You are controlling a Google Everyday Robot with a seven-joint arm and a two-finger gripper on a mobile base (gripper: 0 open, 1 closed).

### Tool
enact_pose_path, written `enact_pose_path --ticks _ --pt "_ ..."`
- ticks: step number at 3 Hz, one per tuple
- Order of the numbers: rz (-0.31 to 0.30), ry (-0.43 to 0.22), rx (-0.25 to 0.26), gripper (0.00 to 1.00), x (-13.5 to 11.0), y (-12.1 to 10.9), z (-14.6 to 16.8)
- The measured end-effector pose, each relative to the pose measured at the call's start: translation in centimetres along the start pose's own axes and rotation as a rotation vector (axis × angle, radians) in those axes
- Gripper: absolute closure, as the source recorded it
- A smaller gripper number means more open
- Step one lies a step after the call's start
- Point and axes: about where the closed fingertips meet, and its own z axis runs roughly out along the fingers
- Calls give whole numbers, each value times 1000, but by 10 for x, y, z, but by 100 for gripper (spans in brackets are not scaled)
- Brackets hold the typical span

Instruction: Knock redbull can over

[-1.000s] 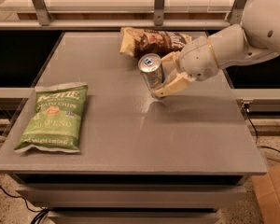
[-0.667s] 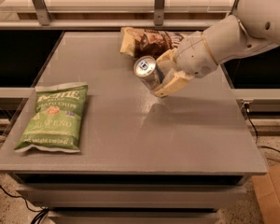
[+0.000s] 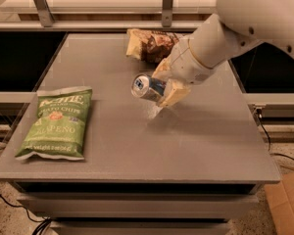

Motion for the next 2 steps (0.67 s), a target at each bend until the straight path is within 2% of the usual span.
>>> enact_pose_path --ticks 2 --pt "-77 264 -24 100 9 2 17"
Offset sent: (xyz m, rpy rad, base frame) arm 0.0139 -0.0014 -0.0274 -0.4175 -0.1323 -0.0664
